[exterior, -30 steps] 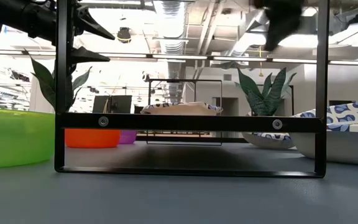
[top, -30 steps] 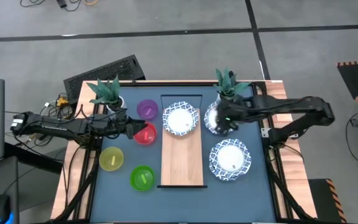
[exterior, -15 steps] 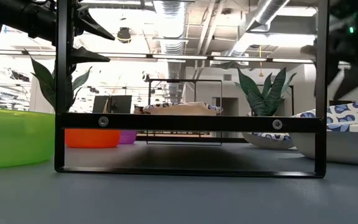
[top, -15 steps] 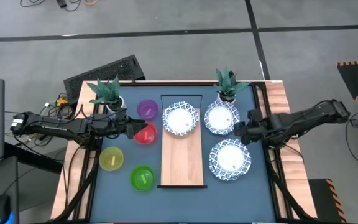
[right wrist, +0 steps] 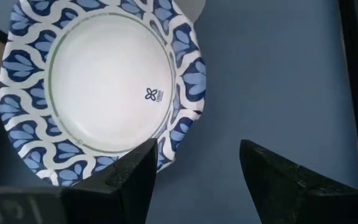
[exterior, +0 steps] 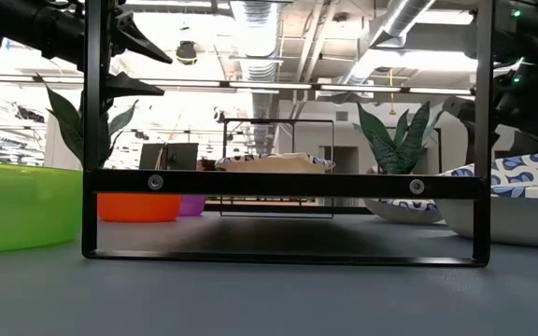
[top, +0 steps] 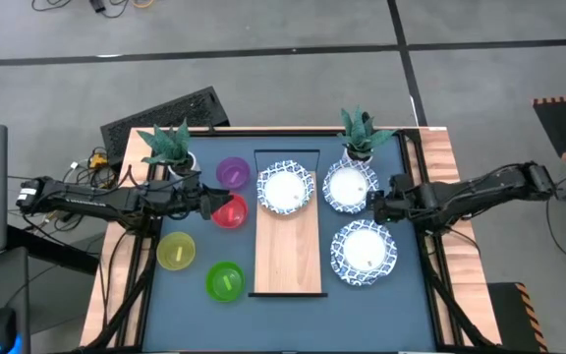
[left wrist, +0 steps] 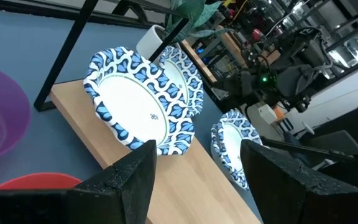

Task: Place and stack bowls onto a shelf
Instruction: Stack the white patterned bowl on top of the white patterned bowl on the shelf

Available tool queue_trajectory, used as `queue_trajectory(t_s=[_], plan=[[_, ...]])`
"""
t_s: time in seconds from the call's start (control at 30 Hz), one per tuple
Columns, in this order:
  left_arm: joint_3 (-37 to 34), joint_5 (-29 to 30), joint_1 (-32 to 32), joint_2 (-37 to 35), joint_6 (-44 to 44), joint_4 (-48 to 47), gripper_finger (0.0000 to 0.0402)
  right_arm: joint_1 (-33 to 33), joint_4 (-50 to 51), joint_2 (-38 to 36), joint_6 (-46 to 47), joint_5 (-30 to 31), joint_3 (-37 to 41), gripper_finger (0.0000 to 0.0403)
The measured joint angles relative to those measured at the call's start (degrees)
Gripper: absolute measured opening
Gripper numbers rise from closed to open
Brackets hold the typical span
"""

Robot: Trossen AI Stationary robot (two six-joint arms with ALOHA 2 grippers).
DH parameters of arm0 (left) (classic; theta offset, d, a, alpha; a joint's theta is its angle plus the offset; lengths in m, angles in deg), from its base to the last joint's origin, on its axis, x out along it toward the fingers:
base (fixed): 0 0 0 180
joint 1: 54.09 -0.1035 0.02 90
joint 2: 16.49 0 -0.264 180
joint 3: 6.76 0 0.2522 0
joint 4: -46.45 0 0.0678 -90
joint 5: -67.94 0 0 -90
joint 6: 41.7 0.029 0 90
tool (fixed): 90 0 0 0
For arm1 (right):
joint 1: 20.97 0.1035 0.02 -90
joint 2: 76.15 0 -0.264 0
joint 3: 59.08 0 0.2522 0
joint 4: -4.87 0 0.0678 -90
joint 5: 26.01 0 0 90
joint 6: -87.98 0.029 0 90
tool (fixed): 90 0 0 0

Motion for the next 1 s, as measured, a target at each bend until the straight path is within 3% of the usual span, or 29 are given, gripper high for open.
queue_trajectory(t_s=[0.73,1.0], plan=[[0.0,0.0,0.0,0.0,0.0,-0.2,0.0218,-8.2,-10.8,12.1,-11.1,-1.4,-0.1,0.0254],[0.0,0.0,0.0,0.0,0.2,-0.6,0.0218,-11.2,-16.1,15.6,-15.2,-5.8,-0.1,0.0195]])
